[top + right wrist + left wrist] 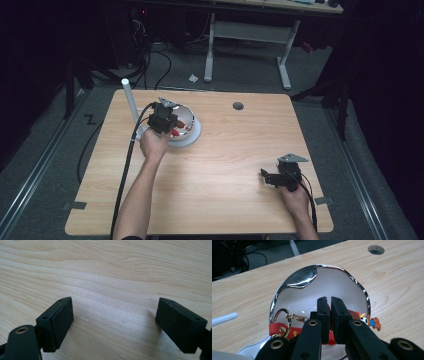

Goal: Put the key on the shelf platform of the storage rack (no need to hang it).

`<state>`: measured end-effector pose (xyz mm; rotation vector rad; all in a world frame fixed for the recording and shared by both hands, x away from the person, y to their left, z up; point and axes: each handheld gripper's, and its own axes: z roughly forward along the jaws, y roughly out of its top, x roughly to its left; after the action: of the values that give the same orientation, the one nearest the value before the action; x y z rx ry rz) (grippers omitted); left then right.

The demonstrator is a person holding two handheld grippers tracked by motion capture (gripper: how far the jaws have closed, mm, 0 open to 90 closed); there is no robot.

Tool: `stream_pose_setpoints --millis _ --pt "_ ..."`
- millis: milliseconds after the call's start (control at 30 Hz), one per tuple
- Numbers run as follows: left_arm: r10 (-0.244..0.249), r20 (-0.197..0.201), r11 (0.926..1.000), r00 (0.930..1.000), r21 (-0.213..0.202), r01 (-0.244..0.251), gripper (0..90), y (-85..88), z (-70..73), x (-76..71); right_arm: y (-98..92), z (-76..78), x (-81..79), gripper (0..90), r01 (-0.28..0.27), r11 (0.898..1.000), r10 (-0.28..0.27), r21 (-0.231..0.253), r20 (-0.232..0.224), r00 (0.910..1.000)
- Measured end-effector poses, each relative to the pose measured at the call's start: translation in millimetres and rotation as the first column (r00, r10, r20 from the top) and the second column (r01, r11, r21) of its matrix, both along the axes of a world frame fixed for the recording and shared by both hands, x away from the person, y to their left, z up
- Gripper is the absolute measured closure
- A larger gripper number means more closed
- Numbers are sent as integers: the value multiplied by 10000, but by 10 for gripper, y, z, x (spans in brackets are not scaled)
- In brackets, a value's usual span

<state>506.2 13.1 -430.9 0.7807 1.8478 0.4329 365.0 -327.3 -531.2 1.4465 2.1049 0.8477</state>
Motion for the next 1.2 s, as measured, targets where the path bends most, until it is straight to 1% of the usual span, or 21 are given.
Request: stream_pose_setpoints --millis 133,167,200,267,333,367,400,433,467,500,533,567,667,767,800,867,933,1033,1067,1100,1200 --pt "-15 -12 10000 10000 91 15 853 10 -25 9 0 0 -3 148 -10 10000 10 2 -3 10000" --pt "31 -43 10000 10000 -17 -31 851 7 -17 9 0 0 -3 148 -9 10000 9 2 -4 10000" --pt "15 2 10000 10000 -19 -15 846 11 -11 10 0 0 -2 148 -14 10000 14 -3 7 10000" --pt "39 69 9998 10000 -209 -37 829 14 15 9 -1 -1 -2 148 -18 10000 18 -5 9 10000" --pt "-10 131 9998 9999 -212 13 813 15 28 -3 -1 -1 -2 148 -22 10000 22 -12 9 10000" --pt "-94 164 9998 9998 -151 97 799 22 33 -14 -1 -1 -2 148 -20 10000 20 -6 10 10000" --pt "-31 72 9996 10000 -285 33 785 16 50 -30 -1 -1 -2 148 -17 10000 17 -5 9 10000" --pt "-155 158 9997 9998 -162 158 770 26 56 -46 0 0 -3 148 -16 10000 16 -6 -5 10000" --pt "-163 162 9996 9997 -206 167 755 21 71 -65 0 0 -3 148 -12 10000 12 4 -6 10000" --pt "-205 213 9996 9996 -201 209 718 22 88 -83 0 -1 -2 148 -17 10000 17 -3 8 10000" --pt "-235 263 9994 9994 -248 242 718 23 109 -101 -1 -1 -2 148 -18 10000 18 -4 7 10000" --pt "-255 291 9990 9993 -347 265 700 23 133 -120 0 -1 -2 148 -16 10000 16 -3 6 10000" --pt "-338 435 9985 9985 -420 357 649 23 186 -168 0 0 -2 148 -17 10000 17 -4 7 10000" --pt "-385 488 9977 9981 -537 411 618 24 235 -219 -1 -1 -2 148 -19 10000 19 -3 9 10000" --pt "-470 520 9975 9975 -504 496 604 30 248 -236 -1 0 -2 148 -19 10000 19 -4 5 10000" --pt "-469 611 9974 9970 -522 501 577 38 279 -263 -1 0 -2 148 -19 10000 19 -1 6 10000" --pt "-481 657 9967 9967 -625 522 544 57 316 -286 -1 0 -2 148 -24 10000 24 -11 6 10000" --pt "-495 664 9943 9966 -908 555 502 69 368 -333 -1 -1 -2 148 -22 10000 22 -3 9 10000" --pt "-418 616 9933 9972 -1051 481 494 70 382 -354 -1 0 -2 148 -26 10000 26 -13 6 10000" --pt "-518 686 9931 9963 -1020 586 487 85 384 -373 0 0 -2 148 -20 10000 20 -2 6 10000" --pt "-431 632 9921 9971 -1153 502 476 127 386 -406 -1 -1 -2 148 -23 10000 24 -11 18 10000"
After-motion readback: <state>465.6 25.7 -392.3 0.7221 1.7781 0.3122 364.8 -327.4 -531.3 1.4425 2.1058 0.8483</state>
